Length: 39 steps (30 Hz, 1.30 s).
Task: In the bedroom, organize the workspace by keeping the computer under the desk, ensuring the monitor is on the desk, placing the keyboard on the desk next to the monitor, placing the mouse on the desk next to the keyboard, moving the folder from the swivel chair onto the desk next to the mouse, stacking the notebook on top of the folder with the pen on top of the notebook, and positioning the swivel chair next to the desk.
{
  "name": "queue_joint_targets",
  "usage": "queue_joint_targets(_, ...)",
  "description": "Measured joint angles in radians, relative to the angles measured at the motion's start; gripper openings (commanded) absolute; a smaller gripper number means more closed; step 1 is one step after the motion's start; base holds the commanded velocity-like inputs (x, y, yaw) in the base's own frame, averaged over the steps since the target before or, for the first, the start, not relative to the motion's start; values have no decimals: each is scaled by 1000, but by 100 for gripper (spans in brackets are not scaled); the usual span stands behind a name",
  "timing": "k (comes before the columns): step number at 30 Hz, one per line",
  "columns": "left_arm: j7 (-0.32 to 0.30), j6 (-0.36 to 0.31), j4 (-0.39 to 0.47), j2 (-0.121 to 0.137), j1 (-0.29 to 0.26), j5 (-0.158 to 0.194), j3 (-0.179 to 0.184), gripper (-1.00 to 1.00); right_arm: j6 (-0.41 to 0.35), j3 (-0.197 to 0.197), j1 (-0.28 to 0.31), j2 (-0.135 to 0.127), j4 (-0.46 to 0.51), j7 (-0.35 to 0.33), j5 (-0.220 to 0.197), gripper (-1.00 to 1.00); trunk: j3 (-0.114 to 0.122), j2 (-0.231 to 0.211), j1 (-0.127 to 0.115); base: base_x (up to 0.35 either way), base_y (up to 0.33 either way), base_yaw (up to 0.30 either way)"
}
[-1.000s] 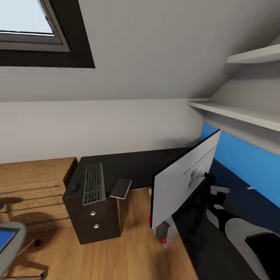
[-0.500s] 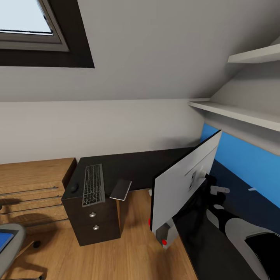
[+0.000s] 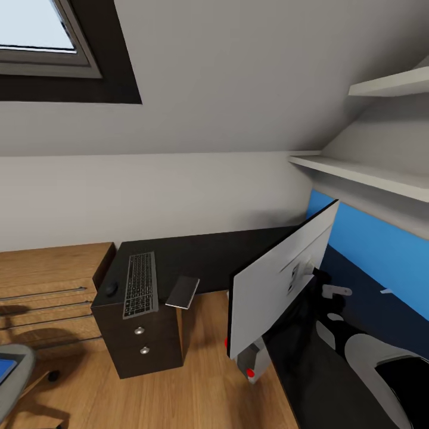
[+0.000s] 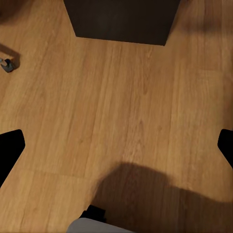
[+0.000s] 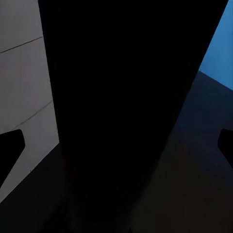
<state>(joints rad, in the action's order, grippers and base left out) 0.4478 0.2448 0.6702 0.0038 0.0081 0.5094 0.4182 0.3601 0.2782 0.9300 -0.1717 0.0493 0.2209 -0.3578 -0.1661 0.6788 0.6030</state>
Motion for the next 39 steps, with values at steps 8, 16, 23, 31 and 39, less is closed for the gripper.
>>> queue_joint_targets(8,0,0,0,0,0,1,0,100,0,1,0,0,2,2,2,-100,0,0,0,0,0,0)
queue_joint_targets(16,0,0,0,0,0,1,0,100,2,-6,0,0,2,3,2,-100,0,0,0,0,0,0)
queue_joint_targets(23,0,0,0,0,0,1,0,100,2,-6,0,0,2,3,1,-100,0,0,0,0,0,0)
queue_joint_targets(31,0,1,1,0,0,0,0,100,3,-3,0,0,1,1,-4,-100,0,0,0,0,0,0)
queue_joint_targets(39,0,1,0,0,0,1,0,100,-1,-8,0,2,4,-1,11,-100,0,0,0,-81,0,0)
